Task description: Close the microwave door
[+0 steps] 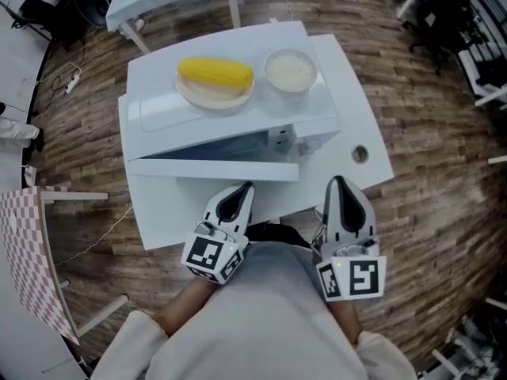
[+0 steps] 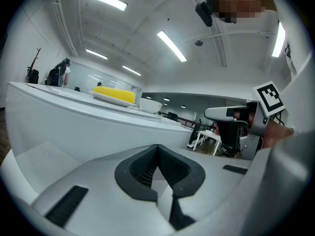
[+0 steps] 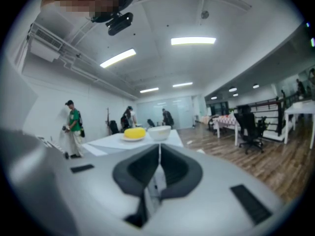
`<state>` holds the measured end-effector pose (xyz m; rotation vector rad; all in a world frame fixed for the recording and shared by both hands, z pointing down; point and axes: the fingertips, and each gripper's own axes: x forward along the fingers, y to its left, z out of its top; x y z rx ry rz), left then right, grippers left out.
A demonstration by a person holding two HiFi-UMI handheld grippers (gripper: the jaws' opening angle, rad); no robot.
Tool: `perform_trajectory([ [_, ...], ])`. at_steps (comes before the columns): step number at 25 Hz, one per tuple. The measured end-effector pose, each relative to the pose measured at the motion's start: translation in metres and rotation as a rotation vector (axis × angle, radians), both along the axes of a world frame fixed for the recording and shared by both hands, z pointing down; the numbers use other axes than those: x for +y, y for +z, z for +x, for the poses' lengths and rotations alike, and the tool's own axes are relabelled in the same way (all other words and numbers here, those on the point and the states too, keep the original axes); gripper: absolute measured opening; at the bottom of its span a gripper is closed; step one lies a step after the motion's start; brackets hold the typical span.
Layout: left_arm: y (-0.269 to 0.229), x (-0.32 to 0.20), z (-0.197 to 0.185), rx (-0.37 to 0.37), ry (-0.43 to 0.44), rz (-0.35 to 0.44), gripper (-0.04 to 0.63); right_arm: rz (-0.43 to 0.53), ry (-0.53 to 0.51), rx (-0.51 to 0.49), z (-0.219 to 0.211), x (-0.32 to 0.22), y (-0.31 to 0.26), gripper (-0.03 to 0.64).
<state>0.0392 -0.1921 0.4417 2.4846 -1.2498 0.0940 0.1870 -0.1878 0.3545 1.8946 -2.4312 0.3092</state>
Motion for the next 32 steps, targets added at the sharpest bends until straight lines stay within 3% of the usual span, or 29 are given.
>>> perform_trajectory([
  [21,-0.002,-0.037,0.005,0.002,-0.083,0.008,0.011,-0.009,-0.094,-0.005,-0.007,-0.032,0.008,0.023],
  [32,-0.003,-0.047,0.011,0.003,-0.069,0.009,0.011,-0.088,-0.242,0.044,-0.050,-0.041,0.038,0.023],
])
